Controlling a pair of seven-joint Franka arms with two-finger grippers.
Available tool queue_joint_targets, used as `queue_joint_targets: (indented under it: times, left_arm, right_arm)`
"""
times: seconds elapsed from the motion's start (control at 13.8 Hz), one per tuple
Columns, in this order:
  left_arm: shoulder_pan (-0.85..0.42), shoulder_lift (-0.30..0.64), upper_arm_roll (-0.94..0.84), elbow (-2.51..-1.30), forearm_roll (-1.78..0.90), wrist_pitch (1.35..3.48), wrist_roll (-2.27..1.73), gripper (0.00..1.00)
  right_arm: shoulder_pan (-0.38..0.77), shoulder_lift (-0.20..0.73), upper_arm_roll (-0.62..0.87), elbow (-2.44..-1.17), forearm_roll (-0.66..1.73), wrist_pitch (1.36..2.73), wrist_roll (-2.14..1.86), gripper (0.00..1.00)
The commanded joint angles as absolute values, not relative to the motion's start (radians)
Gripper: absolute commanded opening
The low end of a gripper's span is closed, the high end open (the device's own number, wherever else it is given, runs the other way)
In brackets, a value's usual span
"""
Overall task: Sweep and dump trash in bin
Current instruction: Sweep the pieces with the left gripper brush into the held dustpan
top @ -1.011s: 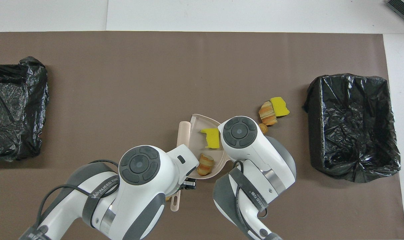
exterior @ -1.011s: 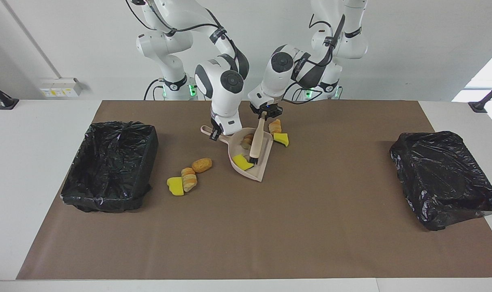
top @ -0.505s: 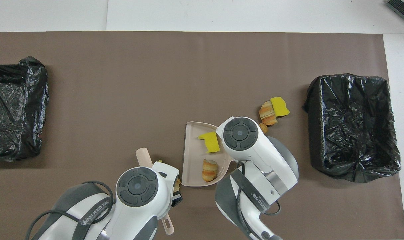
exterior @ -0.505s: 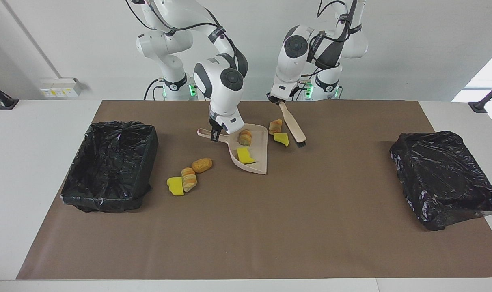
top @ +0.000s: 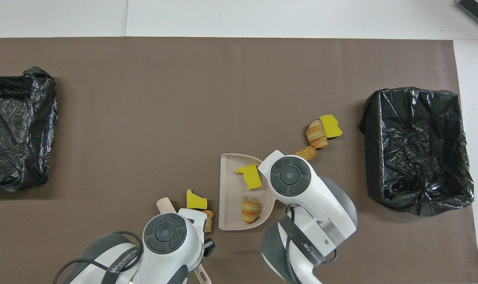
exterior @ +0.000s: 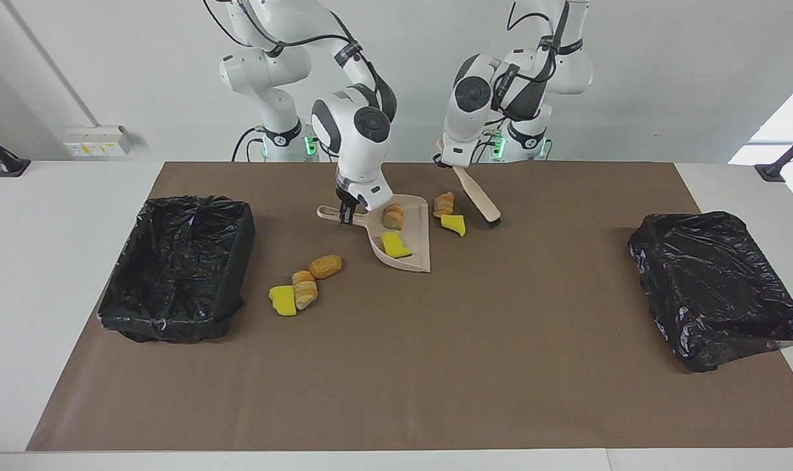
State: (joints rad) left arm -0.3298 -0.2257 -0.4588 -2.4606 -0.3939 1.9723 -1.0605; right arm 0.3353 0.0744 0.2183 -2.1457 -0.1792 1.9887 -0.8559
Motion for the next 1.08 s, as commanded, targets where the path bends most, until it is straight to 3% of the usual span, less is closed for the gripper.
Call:
queue_joint_targets:
  times: [0.0,0.43,0.72,1.01]
  left_arm:
    - [-0.345,-0.249,-0.459,-2.487,-0.468,2.060,-0.956,0.00]
    - [-0.350,-0.190,-0.494,-2.413,-0.514,2.089,-0.513,0.00]
    - [-0.345,-0.092,-0.500,-2.269,-0.515,2.092,-0.498,0.00]
    - [-0.328,-0.109,-0.485,-2.253,-0.500,2.037,-0.569,0.00]
  right_arm:
    - [0.322,0.044,0.224,-2.180,-0.193,2.006,-0.882,0.00]
    - [0.322,0.044,0.224,-2.180,-0.192,2.005,-0.871,0.00]
    - [0.322,0.044,0.224,-2.180,-0.192,2.003,-0.870,0.00]
    - [0.322,0.044,0.224,-2.180,-0.192,2.003,-0.870,0.00]
